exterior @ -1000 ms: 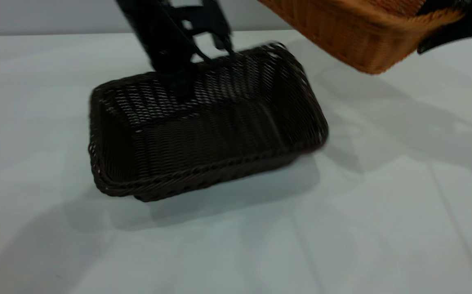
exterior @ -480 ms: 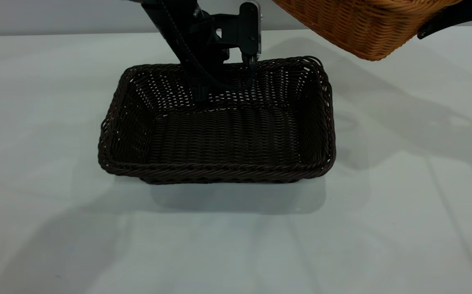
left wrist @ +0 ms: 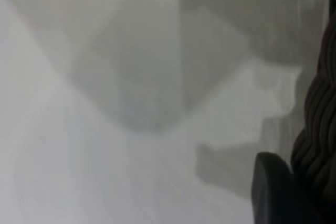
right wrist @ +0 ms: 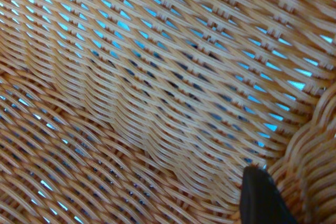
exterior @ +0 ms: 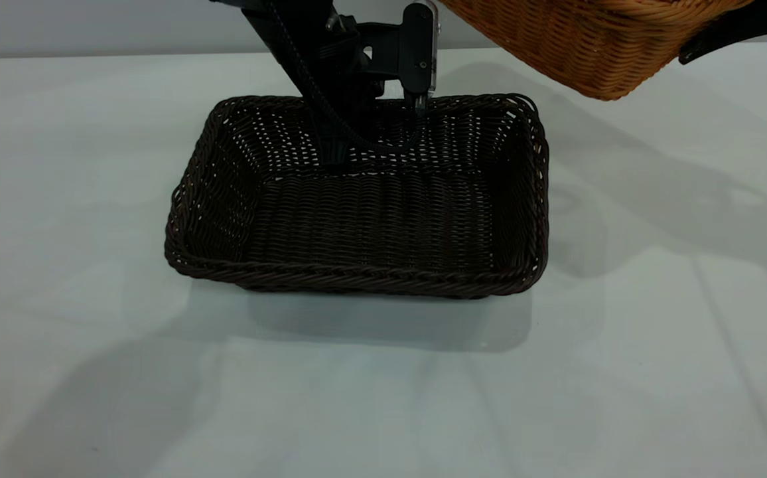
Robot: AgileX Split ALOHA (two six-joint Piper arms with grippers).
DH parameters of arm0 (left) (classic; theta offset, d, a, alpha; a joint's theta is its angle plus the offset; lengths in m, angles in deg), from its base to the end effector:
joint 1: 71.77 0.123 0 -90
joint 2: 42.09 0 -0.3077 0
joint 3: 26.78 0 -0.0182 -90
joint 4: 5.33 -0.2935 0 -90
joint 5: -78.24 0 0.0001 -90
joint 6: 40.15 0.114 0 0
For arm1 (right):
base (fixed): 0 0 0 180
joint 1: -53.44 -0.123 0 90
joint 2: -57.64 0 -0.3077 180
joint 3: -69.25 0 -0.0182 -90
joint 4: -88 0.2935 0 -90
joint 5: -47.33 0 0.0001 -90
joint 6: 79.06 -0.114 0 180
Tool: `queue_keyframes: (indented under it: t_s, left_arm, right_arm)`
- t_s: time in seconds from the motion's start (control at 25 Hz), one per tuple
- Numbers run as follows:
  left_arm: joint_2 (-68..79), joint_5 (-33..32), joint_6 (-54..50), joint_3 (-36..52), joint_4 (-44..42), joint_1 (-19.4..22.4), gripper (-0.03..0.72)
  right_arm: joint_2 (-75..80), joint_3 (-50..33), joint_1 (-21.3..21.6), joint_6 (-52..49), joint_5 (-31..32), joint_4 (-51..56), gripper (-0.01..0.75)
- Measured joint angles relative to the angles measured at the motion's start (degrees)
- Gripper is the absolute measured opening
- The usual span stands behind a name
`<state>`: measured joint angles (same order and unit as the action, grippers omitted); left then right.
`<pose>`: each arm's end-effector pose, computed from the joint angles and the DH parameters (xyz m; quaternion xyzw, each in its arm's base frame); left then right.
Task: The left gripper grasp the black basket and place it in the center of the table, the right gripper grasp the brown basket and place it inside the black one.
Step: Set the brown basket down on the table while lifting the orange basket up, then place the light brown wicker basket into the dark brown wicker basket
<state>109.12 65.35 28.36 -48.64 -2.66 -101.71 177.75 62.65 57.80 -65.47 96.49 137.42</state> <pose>0.5002 -0.2895 0.0090 0.7034 0.6328 0.0953 0.3094 0.4304 0.0329 0.1388 0.1879 0.9260 0.3168 0.0832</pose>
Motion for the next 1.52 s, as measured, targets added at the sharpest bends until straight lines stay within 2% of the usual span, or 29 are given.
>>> queue_keyframes:
  t_s: [0.2, 0.36, 0.6, 0.8, 0.96, 1.12, 1.32, 1.44, 1.52]
  left_arm:
    - [-0.1, 2.8, -1.1, 0.0, -0.1, -0.2, 0.344]
    - [-1.8, 1.6, -2.5, 0.0, -0.1, -0.8, 0.397]
    - [-8.9, -13.3, -7.0, 0.0, -0.3, -1.0, 0.403]
    - [-18.4, -25.5, -12.1, 0.0, -1.5, 0.9, 0.394]
    - [-27.8, -29.2, -17.0, 0.0, -4.7, 3.8, 0.363]
    - [-37.4, -29.8, -22.4, 0.0, -6.1, 5.2, 0.347]
    - [-45.2, -30.0, -26.9, 0.0, -6.1, 5.3, 0.346]
    - [-47.9, -30.2, -28.5, 0.0, -6.1, 5.3, 0.346]
    - [-49.1, -30.4, -28.8, 0.0, -6.1, 5.3, 0.345]
  right_arm:
    - [0.0, 0.4, 0.2, 0.1, 0.2, -0.1, 0.201]
    - [0.0, 3.3, 1.7, 0.1, 1.0, -0.4, 0.201]
    - [0.1, 8.6, 5.8, 0.1, 1.5, -0.5, 0.201]
    - [0.8, 9.1, 5.2, 0.1, 4.4, -3.2, 0.201]
    - [3.4, 9.3, 1.7, 1.0, 7.2, -3.8, 0.201]
    - [5.4, 9.3, -5.3, 3.8, 9.0, -4.2, 0.201]
    - [5.6, 9.5, -15.2, 6.7, 6.3, -7.3, 0.201]
    - [7.1, 10.6, -19.2, 8.3, 4.8, -11.3, 0.201]
    - [9.2, 12.4, -20.2, 8.6, 4.7, -13.3, 0.201]
